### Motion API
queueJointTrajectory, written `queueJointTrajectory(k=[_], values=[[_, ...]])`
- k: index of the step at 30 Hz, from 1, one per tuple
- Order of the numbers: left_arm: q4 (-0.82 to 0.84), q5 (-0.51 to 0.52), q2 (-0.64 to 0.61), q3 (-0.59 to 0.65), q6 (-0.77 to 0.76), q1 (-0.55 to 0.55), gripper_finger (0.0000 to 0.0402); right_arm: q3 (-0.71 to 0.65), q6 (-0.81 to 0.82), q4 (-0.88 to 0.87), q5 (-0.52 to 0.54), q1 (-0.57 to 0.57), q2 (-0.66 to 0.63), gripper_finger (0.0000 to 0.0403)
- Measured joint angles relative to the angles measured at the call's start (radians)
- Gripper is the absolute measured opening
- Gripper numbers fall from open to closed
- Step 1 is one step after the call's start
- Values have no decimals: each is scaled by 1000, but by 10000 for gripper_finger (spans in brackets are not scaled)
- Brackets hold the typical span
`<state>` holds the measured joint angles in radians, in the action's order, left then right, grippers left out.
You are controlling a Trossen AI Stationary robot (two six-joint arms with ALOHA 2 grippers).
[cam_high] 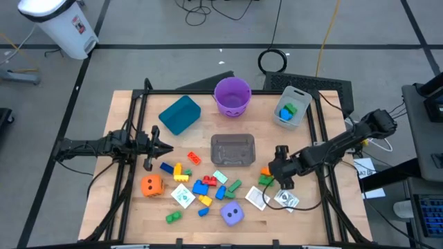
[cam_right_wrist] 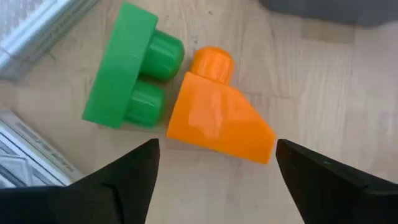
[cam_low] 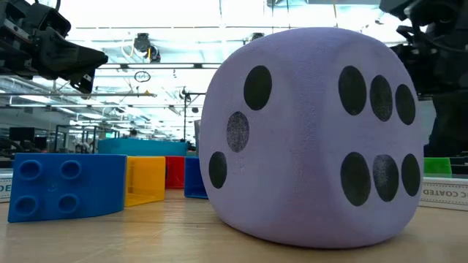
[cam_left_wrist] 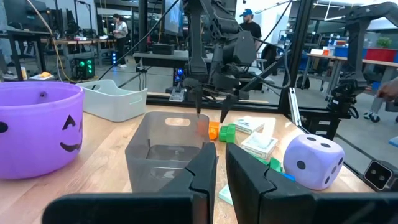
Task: Pick & Place Toys
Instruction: Put the orange game piece into the white bin
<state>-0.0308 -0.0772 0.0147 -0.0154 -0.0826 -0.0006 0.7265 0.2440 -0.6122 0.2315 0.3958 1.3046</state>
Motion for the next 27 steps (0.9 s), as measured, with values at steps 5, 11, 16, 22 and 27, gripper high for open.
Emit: queueJointTrajectory(k=[5, 11, 16, 22, 27], values=[[0, 0, 0, 0, 0, 0, 42, 0, -91, 76, 24, -2, 48, 284], [0, 0, 0, 0, 0, 0, 42, 0, -154, 207, 168, -2, 102, 275], [0, 0, 0, 0, 0, 0, 42, 0, -154, 249, 167, -14, 131, 271], [-1, 0, 0, 0, 0, 0, 42, 0, -124, 232, 157, -36, 156, 270], [-1, 0, 0, 0, 0, 0, 42, 0, -71, 234, 156, -58, 156, 270]])
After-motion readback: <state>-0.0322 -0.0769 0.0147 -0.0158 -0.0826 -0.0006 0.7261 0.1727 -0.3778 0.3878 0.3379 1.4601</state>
